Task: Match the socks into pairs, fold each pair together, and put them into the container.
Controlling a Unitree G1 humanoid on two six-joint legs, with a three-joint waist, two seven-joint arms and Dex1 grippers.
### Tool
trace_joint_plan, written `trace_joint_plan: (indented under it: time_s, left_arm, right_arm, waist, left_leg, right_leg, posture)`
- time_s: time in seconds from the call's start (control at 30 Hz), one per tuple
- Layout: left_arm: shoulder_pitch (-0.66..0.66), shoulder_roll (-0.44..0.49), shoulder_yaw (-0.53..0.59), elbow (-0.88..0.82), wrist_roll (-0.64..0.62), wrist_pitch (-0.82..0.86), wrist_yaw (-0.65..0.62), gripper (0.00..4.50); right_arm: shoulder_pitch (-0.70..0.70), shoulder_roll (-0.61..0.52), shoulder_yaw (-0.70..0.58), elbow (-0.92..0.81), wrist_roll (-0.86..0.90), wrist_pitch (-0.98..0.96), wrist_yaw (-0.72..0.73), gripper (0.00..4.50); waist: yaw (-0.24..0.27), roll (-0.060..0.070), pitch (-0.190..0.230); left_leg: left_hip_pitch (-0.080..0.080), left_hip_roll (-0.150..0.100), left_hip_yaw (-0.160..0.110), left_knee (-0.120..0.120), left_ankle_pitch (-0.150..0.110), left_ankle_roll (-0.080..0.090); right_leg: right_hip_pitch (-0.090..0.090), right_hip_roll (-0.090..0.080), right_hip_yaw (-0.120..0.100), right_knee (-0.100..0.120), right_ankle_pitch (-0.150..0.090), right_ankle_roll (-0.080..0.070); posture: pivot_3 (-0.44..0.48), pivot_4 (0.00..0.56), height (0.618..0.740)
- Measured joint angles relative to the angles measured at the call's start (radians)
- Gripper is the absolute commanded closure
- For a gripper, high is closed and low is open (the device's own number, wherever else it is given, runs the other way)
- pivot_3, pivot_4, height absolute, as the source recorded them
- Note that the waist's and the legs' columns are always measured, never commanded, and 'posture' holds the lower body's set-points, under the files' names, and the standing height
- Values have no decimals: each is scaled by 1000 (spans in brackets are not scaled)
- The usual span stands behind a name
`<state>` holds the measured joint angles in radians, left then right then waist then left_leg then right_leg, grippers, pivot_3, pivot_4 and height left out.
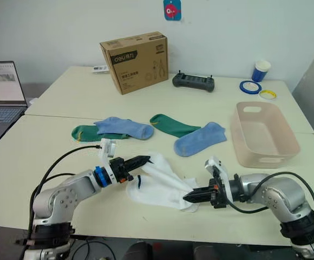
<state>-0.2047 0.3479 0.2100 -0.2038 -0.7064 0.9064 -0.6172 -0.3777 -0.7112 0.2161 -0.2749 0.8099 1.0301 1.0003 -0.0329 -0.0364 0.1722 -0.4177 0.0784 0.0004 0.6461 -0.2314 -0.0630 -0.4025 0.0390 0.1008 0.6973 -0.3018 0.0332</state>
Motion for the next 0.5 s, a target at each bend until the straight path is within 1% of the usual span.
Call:
trace_joint_plan:
  time_s: [0.07,0.17,0.27,0.33,0.37,0.4,0.5]
  left_arm:
    - [31,-38,4,-26,1,-22,42,4461]
    - [43,-75,2,-36,4,-51,87,4461]
    - [42,-108,-10,-38,13,-94,111,4500]
    - [27,-114,-14,-31,29,-122,125,4500]
    - [21,-113,-18,-29,31,-131,125,4500]
    - [11,-112,-24,-26,34,-138,124,4055]
    - [-10,-99,-35,0,41,-148,116,3353]
  right_arm:
    - [-39,0,24,52,-39,-19,30,4500]
    - [-68,-6,65,118,-96,-50,78,4500]
    - [-79,-14,82,169,-146,-85,109,3791]
    - [-90,-15,81,211,-182,-116,114,3091]
    - [-95,-15,80,224,-196,-127,115,2814]
    - [-101,-15,77,239,-205,-136,115,2436]
    - [-107,-15,36,255,-226,-169,106,1499]
  waist:
    - [2,0,0]
    - [4,0,0]
    - [3,0,0]
    - [2,0,0]
    - [2,0,0]
    - [1,0,0]
    - [1,0,0]
  left_leg:
    - [0,0,0,0,0,0]
    - [0,0,1,1,0,0]
    - [0,0,1,1,0,0]
    - [0,0,1,0,0,0]
    - [0,0,1,0,0,0]
    - [0,0,1,0,0,0]
    - [0,0,1,0,0,0]
  right_leg:
    - [0,0,0,0,0,0]
    - [0,-1,0,0,0,0]
    - [1,-1,0,0,0,0]
    - [0,0,0,0,0,0]
    - [0,0,0,0,0,0]
    - [0,0,0,0,0,0]
    - [0,0,0,0,0,0]
  posture:
    - [0,150,740]
    - [0,150,740]
    - [0,150,740]
    - [0,150,740]
    - [0,150,740]
    - [0,150,740]
    - [0,150,740]
